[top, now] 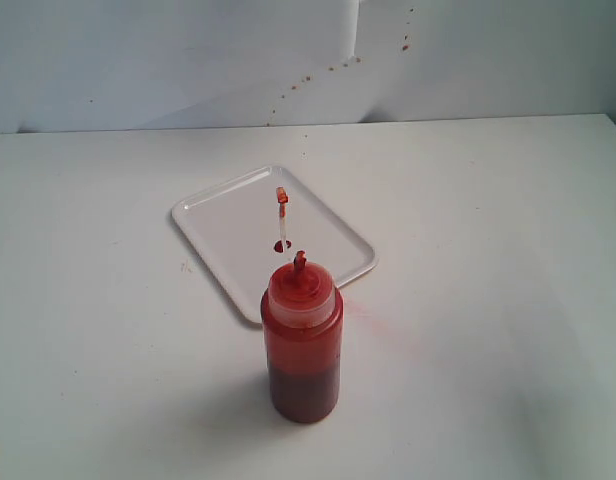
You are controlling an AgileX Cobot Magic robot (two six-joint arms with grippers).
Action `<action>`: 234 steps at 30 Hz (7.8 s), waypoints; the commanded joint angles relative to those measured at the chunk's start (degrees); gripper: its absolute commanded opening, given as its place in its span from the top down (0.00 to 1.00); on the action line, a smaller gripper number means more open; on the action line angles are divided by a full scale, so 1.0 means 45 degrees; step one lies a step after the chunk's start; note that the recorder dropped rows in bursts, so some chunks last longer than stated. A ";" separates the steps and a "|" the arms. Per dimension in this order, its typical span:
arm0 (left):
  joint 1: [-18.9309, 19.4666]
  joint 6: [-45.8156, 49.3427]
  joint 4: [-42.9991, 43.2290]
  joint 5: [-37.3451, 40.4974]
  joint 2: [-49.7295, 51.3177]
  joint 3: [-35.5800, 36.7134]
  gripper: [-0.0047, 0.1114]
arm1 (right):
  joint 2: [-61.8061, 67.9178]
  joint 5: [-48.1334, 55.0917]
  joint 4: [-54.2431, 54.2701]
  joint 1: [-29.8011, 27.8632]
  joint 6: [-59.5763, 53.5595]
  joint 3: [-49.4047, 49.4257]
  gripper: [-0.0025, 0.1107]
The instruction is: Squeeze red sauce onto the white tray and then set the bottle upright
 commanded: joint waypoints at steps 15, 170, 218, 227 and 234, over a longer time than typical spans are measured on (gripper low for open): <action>0.0018 -0.2136 0.0757 0.1019 -0.4827 0.0162 0.95 | -0.0086 0.0039 0.0070 -0.0026 -0.0123 0.0041 0.98; 0.3412 0.8865 -0.8493 1.0217 -0.8879 0.7112 0.95 | -1.4293 0.8918 0.2313 0.0000 -0.2020 0.0041 0.98; 0.3412 0.8862 -0.8493 1.0217 -0.8879 0.7112 0.95 | -1.7645 1.1507 0.4316 0.0000 -0.5645 0.6726 0.98; 0.3412 0.8862 -0.8493 1.0217 -0.8879 0.7112 0.95 | -1.7826 1.2567 0.4352 0.0816 -0.5645 0.6726 0.98; 0.3412 0.8862 -0.8493 1.0217 -0.8879 0.7112 0.95 | -1.7826 1.2567 0.4254 0.1657 -0.5645 0.6726 0.98</action>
